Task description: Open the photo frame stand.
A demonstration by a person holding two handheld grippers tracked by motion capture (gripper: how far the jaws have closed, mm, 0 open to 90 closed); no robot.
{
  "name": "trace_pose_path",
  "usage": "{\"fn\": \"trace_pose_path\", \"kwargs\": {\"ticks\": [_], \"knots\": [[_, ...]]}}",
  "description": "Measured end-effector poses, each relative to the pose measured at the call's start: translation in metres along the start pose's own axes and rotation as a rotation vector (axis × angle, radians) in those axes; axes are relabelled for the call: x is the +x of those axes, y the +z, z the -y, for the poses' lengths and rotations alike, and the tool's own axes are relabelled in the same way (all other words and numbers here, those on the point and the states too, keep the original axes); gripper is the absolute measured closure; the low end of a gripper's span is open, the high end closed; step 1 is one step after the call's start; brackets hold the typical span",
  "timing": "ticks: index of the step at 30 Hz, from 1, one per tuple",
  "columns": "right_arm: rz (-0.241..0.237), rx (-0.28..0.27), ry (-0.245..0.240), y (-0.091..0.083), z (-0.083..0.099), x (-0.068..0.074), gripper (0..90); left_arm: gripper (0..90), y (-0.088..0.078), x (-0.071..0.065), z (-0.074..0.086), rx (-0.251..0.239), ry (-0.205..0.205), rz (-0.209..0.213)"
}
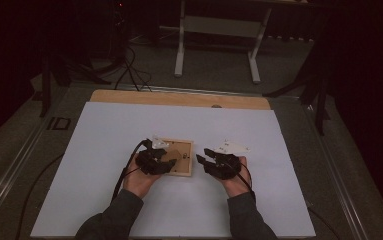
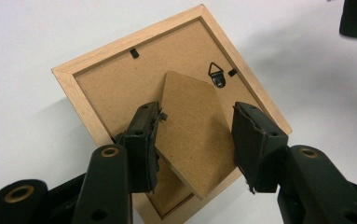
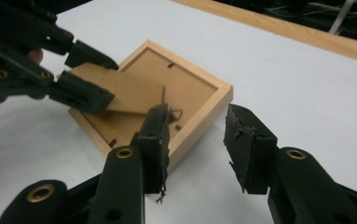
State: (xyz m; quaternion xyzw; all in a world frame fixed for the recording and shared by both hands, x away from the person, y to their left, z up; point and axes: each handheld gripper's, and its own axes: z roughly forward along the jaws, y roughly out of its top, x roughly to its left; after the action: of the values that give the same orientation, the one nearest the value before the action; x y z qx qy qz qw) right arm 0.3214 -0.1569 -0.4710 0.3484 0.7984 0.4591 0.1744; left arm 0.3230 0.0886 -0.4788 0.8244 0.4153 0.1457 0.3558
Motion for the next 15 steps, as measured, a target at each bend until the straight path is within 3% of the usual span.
{"fn": "trace_pose_path", "kwargs": {"ticks": [15], "knots": [[0.002, -0.016, 0.010, 0.005, -0.017, -0.003, 57.9, 53.0, -0.003, -0.008, 0.008, -0.050, 0.036, -0.035]]}}
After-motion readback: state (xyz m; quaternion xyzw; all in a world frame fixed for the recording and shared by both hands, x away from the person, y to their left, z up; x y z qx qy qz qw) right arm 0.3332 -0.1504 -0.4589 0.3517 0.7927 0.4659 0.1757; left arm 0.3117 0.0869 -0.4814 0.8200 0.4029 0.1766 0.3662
